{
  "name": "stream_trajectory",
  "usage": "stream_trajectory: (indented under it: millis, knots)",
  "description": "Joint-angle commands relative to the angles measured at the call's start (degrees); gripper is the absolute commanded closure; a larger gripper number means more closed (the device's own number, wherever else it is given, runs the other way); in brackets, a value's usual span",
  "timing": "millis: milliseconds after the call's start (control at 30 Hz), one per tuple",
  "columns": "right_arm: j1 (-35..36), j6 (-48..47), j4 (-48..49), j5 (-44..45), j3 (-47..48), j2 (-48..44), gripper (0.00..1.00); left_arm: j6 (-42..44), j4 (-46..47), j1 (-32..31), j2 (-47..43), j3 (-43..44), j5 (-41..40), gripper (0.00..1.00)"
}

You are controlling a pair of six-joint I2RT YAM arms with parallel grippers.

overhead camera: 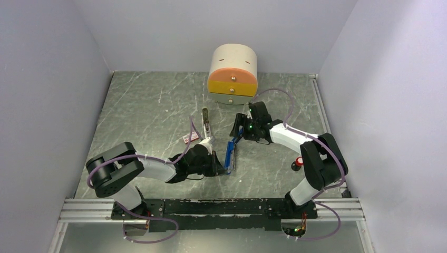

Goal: Load the staples into the stapler

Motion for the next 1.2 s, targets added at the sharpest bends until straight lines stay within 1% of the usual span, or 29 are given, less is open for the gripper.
stream_trajectory:
  millis: [0, 67, 100, 233, 300, 433, 633, 733, 833, 900, 1100, 1167]
  knots:
    - [1.7, 1.6, 3.4, -2.9, -2.5, -0.9, 0.20, 1.5, -6.1, -0.8, 2.3, -1.8, -1.6, 0.95]
    - [2.4, 2.0, 3.6, -3.2, -3.4, -0.9, 0.23, 1.5, -6.4, -0.7, 2.2, -1.7, -1.7, 0.95]
    - [2.7, 2.2, 4.0, -3.4, -3.9, -1.0, 0.26, 1.5, -6.5, -0.8, 2.1, -1.7, -1.8, 0.95]
    - [3.9, 2.6, 5.5, -4.1, -5.9, -1.9, 0.44, 1.6, -6.8, -0.6, 1.8, -1.8, -2.2, 0.95]
    - [4.5, 2.5, 5.7, -4.2, -6.1, -1.8, 0.49, 1.7, -6.8, -0.5, 1.7, -1.8, -2.1, 0.95]
    - [5.4, 2.4, 6.0, -4.6, -5.9, -0.7, 0.54, 1.8, -6.5, 0.0, 1.6, -2.2, -1.9, 0.95]
    - [7.0, 2.6, 4.8, -2.6, -4.4, 0.5, 0.75, 1.6, -6.5, 0.4, 1.0, -2.8, -2.0, 0.95]
    - [8.3, 2.2, 2.8, 0.5, -2.9, 1.0, 0.79, 1.7, -6.6, 0.7, 0.7, -3.1, -2.1, 0.93]
    - [9.7, 1.8, 1.3, 3.5, -1.7, 1.2, 0.81, 1.6, -6.4, 0.9, 0.4, -3.4, -2.1, 0.91]
    - [10.7, 1.5, -0.2, 6.1, -0.7, 1.6, 0.82, 1.5, -6.6, 1.1, 0.3, -3.6, -2.1, 0.86]
    - [13.6, -0.1, -5.3, 15.8, 4.5, 4.3, 0.85, 1.2, -12.0, 1.5, -2.3, -2.9, -5.0, 0.62]
    - [14.2, -0.9, -7.4, 18.9, 6.6, 5.5, 0.85, 1.0, -14.5, 1.6, -4.2, -2.9, -6.1, 0.52]
